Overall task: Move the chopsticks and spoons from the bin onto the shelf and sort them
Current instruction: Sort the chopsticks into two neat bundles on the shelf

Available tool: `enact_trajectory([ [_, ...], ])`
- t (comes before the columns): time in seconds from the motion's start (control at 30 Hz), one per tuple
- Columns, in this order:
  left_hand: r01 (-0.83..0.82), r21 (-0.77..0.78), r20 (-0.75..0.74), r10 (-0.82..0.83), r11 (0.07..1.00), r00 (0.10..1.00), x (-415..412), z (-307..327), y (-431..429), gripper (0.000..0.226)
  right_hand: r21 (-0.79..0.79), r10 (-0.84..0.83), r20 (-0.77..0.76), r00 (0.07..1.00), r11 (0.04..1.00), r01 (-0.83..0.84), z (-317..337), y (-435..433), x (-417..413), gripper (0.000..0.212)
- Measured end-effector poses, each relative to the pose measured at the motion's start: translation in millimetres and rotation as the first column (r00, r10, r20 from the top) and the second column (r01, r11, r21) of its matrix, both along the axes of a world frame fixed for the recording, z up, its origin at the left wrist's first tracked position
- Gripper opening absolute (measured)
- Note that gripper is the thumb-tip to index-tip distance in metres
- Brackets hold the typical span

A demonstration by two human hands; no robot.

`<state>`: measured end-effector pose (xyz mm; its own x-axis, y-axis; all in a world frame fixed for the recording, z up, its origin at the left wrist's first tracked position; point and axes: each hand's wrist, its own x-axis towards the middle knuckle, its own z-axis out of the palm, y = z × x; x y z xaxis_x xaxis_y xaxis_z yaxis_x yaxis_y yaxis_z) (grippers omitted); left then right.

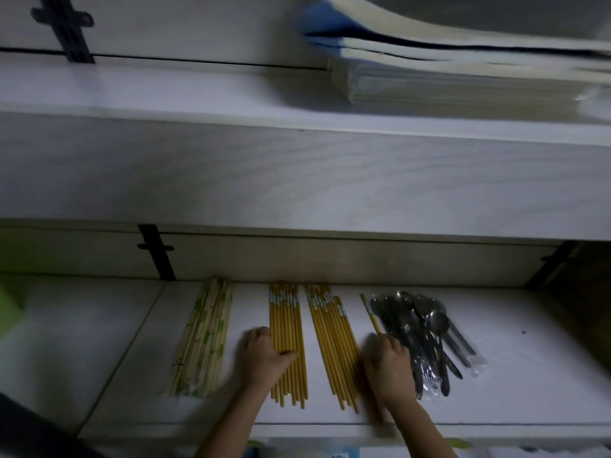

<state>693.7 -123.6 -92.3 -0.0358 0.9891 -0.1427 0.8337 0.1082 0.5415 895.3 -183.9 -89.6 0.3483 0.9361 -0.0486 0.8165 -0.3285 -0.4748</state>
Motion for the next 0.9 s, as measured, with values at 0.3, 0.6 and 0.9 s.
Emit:
enact_trajectory([
  [0.3, -0.032, -0.074, 0.193, 0.045, 0.997, 0.98, 27, 2, 1, 0.016, -0.085, 0.039, -0.184, 0.982, 0.995, -0.056, 5, 23, -29, 0.054],
  [0.6, -0.043, -0.261, 0.344, 0.134, 0.964, 0.929, 35, 8, 14, 0.037, -0.211, 0.072, -0.154, 0.985, 0.972, -0.104, 14, 44, -74, 0.062],
  [0.9, 0.017, -0.264, 0.351, 0.08, 0.964, 0.933, 38, 7, 11, 0.032, -0.296, 0.071, -0.063, 0.995, 0.951, -0.086, 17, 59, -89, 0.047],
])
